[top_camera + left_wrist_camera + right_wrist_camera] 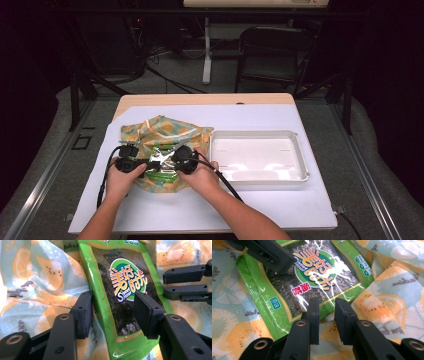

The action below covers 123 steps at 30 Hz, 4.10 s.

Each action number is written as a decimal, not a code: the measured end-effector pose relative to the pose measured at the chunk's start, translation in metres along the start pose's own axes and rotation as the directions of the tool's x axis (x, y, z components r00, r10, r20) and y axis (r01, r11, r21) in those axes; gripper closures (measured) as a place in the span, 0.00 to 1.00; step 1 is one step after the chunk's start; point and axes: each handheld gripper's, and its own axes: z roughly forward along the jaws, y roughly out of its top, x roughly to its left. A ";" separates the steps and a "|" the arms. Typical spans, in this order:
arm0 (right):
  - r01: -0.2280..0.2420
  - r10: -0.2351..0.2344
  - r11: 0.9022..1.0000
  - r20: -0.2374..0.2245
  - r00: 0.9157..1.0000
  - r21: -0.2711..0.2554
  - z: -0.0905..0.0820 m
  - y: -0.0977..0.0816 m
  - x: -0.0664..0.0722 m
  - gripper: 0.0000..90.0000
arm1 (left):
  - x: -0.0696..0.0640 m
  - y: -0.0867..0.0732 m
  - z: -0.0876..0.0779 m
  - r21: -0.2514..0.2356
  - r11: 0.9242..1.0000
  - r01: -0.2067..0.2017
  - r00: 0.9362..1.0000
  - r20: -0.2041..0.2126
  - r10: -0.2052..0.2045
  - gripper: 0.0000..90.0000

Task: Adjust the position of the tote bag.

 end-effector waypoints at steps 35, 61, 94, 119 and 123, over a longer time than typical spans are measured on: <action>-0.095 0.096 0.995 -0.037 0.995 0.006 -0.001 0.001 -0.007 0.70 | -0.009 -0.001 -0.005 -0.004 0.998 -0.058 0.992 -0.114 0.057 0.95; -0.094 0.094 0.996 -0.028 0.995 -0.008 0.000 -0.004 -0.005 0.78 | 0.000 0.001 -0.002 -0.017 0.999 0.045 0.998 0.032 -0.044 0.60; -0.106 0.106 0.994 -0.036 0.994 -0.004 0.000 -0.008 -0.008 0.79 | -0.003 0.003 -0.005 -0.044 0.995 0.091 0.987 0.139 -0.084 0.68; -0.096 0.096 0.995 -0.026 0.995 -0.007 0.000 -0.008 -0.008 0.77 | -0.005 0.001 -0.007 -0.068 0.991 0.111 0.983 0.156 -0.100 0.73; -0.095 0.095 0.995 -0.025 0.995 -0.007 -0.001 -0.008 -0.008 0.77 | -0.005 0.000 -0.007 -0.073 0.991 0.114 0.982 0.158 -0.101 0.73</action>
